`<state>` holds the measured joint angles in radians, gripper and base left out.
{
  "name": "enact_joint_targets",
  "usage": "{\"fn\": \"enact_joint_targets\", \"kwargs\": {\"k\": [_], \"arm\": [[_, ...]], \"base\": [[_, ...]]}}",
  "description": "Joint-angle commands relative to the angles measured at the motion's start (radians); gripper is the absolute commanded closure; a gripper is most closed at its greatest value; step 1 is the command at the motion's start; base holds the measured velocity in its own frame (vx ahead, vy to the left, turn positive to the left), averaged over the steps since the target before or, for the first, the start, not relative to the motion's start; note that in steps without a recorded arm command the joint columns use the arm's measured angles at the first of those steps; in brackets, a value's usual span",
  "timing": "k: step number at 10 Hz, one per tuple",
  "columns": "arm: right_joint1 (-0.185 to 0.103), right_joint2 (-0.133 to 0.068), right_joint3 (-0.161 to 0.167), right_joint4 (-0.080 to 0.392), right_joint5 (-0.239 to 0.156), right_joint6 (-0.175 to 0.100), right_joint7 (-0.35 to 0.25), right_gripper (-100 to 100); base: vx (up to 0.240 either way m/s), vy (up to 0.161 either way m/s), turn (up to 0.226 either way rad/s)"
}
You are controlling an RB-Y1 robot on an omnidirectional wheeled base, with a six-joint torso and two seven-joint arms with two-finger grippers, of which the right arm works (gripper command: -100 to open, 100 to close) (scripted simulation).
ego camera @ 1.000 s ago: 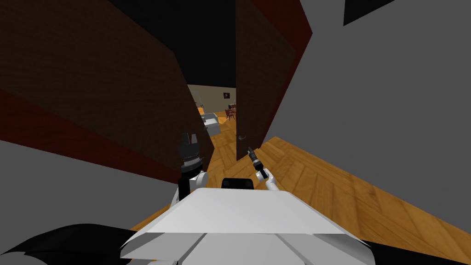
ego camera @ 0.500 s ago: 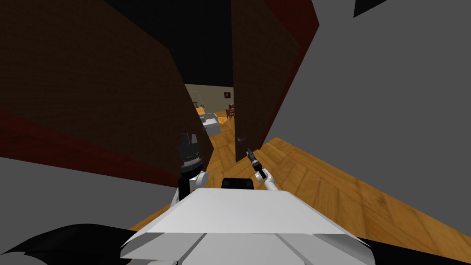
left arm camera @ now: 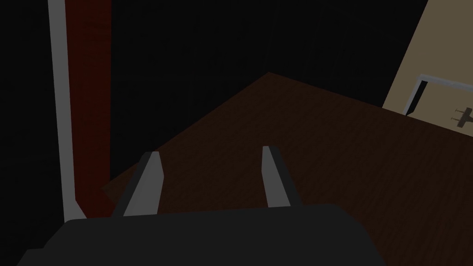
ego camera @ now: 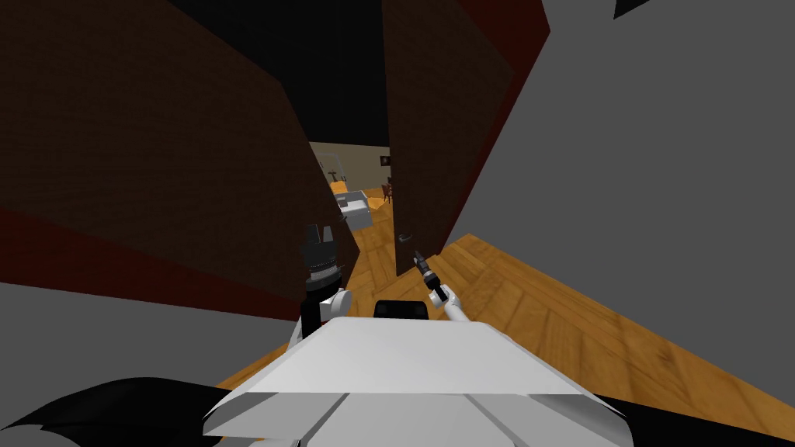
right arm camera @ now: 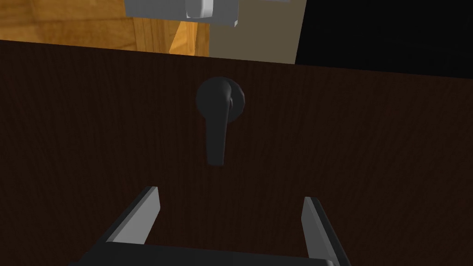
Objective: Push the door open
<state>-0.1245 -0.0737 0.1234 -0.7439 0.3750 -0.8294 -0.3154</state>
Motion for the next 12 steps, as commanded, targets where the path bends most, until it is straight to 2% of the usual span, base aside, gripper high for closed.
{"fn": "enact_joint_targets", "kwargs": {"k": [1,3,6,7,9,12], "arm": [[-0.011,0.003,0.003,0.029,0.005,-0.011,-0.007,-100],[-0.031,0.011,0.008,0.077,0.014,-0.023,-0.02,-100],[-0.051,0.02,0.013,0.125,0.023,-0.036,-0.032,-100],[-0.046,0.018,0.013,0.113,0.022,-0.031,-0.03,-100],[-0.048,0.015,0.009,0.12,0.017,-0.032,-0.022,-100],[-0.048,0.02,0.003,0.126,0.009,-0.03,-0.011,-100]], "base": [[0.109,-0.073,0.04],[0.103,-0.088,0.045],[0.081,-0.084,0.037],[0.033,-0.025,0.008],[0.15,0.065,0.035],[0.187,0.083,0.03]]}}
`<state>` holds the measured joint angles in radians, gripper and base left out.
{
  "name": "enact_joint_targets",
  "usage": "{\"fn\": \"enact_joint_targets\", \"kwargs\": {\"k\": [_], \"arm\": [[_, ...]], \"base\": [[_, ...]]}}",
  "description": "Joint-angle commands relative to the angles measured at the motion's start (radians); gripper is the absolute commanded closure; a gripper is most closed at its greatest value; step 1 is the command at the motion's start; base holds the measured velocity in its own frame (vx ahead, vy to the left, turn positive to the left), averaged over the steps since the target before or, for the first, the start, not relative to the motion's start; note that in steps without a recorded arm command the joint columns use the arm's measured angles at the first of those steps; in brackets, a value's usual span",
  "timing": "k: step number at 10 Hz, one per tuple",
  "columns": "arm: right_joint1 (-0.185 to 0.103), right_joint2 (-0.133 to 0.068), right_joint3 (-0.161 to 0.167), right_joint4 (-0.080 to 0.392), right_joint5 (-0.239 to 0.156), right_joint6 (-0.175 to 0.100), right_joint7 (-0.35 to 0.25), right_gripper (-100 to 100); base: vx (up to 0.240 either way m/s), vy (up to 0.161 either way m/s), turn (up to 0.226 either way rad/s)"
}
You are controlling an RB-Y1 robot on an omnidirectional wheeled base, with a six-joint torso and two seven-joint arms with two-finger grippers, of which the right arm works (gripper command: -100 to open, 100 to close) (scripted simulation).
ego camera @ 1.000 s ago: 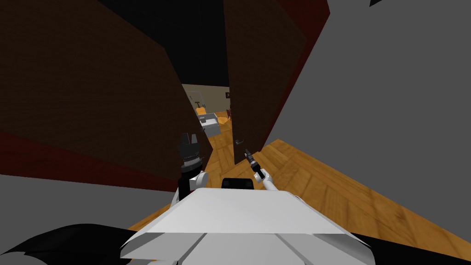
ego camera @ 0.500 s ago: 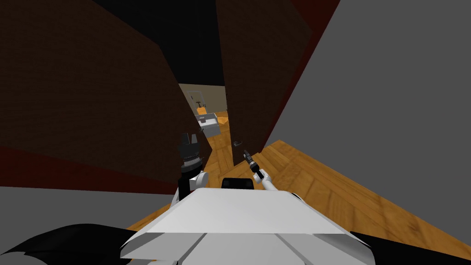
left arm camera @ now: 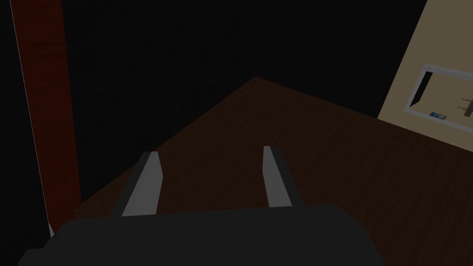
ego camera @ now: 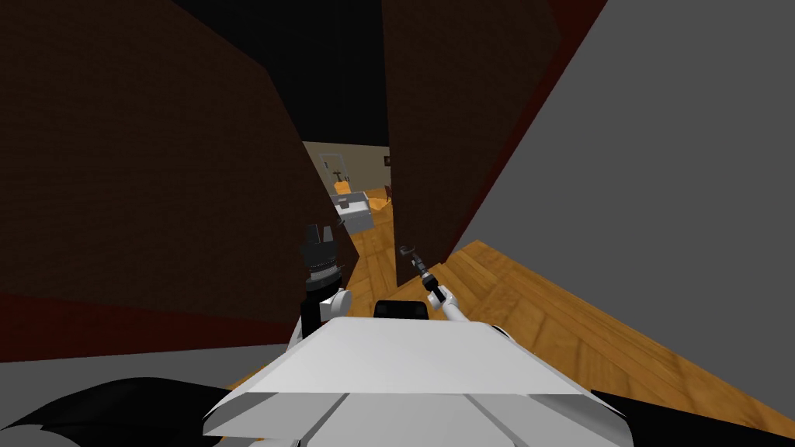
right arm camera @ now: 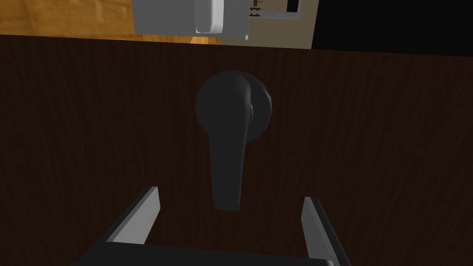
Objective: Push the door open
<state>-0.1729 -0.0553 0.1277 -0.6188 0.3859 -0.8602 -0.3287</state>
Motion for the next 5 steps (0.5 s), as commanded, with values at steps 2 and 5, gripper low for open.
{"fn": "enact_joint_targets", "kwargs": {"k": [2,5], "arm": [[0.0,0.01,-0.005,0.005,-0.006,0.001,0.01,-100],[-0.001,0.013,-0.006,0.006,-0.007,0.001,0.011,100]], "base": [[0.192,0.063,0.036],[0.076,0.039,0.01]]}}
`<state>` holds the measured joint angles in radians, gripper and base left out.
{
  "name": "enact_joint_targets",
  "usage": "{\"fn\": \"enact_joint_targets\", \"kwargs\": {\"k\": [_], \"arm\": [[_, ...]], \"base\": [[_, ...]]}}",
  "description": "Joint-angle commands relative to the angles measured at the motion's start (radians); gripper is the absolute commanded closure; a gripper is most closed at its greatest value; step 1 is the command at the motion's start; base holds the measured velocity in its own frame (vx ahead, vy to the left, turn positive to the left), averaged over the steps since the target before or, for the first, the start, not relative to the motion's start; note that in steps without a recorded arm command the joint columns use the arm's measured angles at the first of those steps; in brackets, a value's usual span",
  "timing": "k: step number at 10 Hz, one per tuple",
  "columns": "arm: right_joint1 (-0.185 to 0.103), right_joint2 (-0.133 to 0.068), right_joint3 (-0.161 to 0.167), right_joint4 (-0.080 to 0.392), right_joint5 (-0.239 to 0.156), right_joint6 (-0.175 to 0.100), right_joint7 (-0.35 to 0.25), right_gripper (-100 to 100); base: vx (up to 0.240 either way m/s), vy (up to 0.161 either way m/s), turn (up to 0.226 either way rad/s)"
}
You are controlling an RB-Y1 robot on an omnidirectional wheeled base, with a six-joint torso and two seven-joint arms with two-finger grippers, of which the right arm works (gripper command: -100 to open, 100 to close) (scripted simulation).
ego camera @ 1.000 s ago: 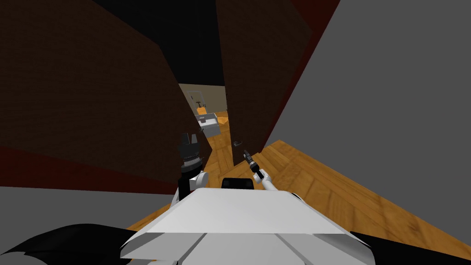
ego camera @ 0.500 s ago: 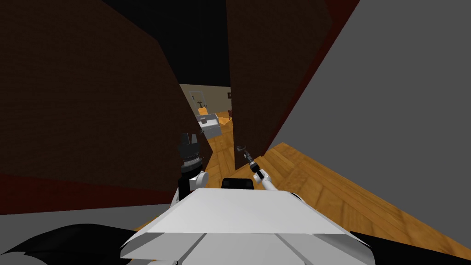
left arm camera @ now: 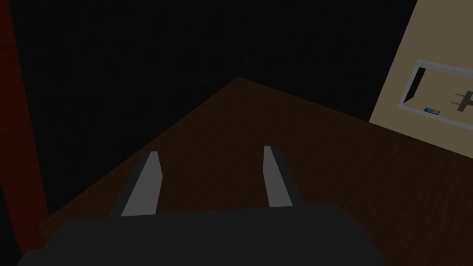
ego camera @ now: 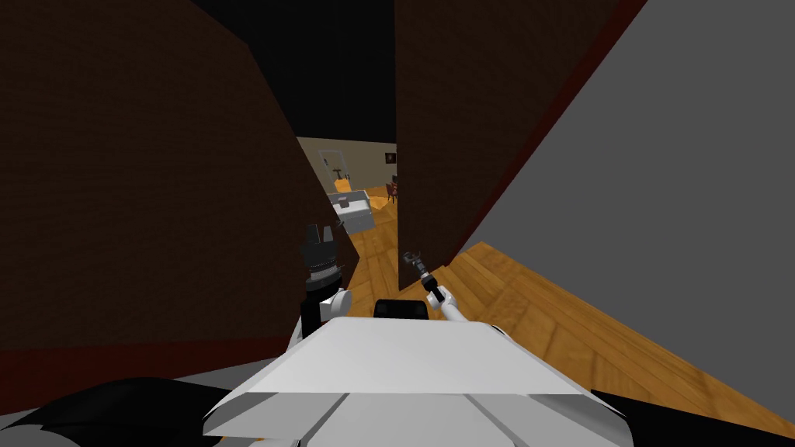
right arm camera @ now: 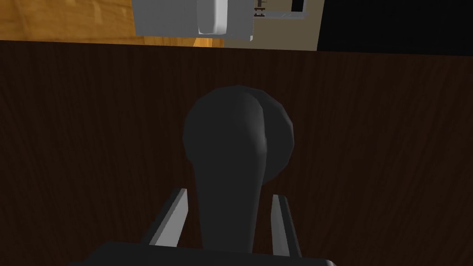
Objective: Push the door open
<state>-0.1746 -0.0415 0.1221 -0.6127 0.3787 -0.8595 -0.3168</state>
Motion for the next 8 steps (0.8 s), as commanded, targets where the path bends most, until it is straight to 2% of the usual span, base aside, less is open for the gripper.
{"fn": "enact_joint_targets", "kwargs": {"k": [1,5,8], "arm": [[0.001,0.0,0.0,0.0,0.0,0.0,0.0,100],[0.001,0.0,0.0,0.0,0.0,0.0,0.0,100],[-0.004,-0.012,-0.023,-0.001,-0.017,0.006,0.015,100]], "base": [[-0.024,-0.014,0.012],[-0.003,-0.002,0.004],[0.135,0.084,-0.026]]}}
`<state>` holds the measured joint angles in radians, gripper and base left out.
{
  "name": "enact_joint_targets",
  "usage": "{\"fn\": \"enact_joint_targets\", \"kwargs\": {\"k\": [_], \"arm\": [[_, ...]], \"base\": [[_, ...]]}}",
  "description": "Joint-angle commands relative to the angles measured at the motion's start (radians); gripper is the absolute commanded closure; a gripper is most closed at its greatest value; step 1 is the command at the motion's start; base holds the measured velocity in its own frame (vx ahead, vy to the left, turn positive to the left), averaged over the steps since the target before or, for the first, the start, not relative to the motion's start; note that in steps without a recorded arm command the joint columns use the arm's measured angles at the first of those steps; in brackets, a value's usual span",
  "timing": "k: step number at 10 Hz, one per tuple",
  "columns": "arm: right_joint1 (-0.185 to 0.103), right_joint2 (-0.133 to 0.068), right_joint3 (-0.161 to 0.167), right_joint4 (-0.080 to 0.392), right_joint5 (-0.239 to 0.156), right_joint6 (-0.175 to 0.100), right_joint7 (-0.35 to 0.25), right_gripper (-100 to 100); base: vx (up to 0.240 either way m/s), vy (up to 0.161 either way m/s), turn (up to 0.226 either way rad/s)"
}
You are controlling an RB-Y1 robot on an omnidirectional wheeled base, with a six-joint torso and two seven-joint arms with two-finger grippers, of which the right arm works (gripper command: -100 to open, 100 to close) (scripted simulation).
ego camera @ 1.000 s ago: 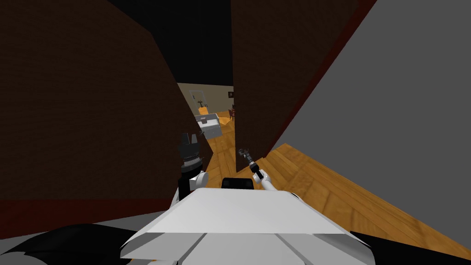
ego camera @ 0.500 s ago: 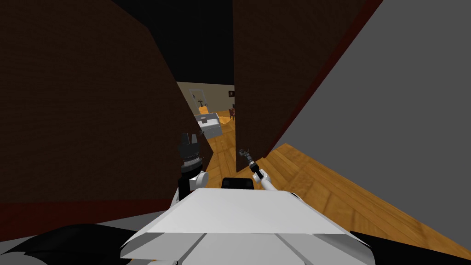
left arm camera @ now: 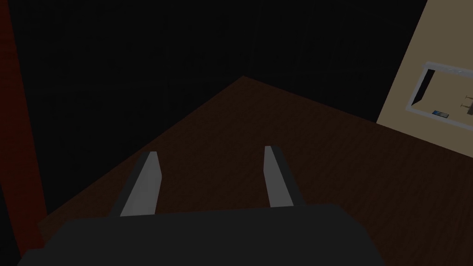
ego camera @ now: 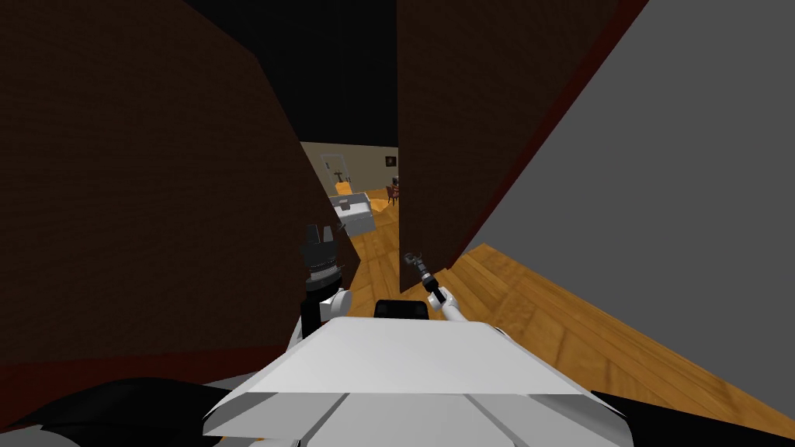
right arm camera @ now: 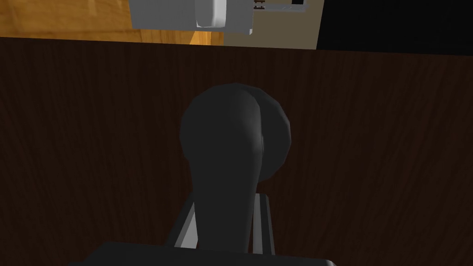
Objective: Push the door open
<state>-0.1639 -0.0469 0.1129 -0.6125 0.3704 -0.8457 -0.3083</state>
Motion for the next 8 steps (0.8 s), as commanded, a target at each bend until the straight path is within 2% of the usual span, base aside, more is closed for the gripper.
{"fn": "enact_joint_targets", "kwargs": {"k": [1,3,8], "arm": [[-0.014,-0.01,-0.024,0.0,-0.016,-0.006,0.012,100],[-0.014,-0.014,-0.034,0.0,-0.023,-0.004,0.019,100],[-0.013,-0.026,-0.091,0.002,-0.065,0.007,0.055,100]], "base": [[0.207,0.127,-0.043],[0.151,0.114,-0.032],[0.16,0.144,-0.058]]}}
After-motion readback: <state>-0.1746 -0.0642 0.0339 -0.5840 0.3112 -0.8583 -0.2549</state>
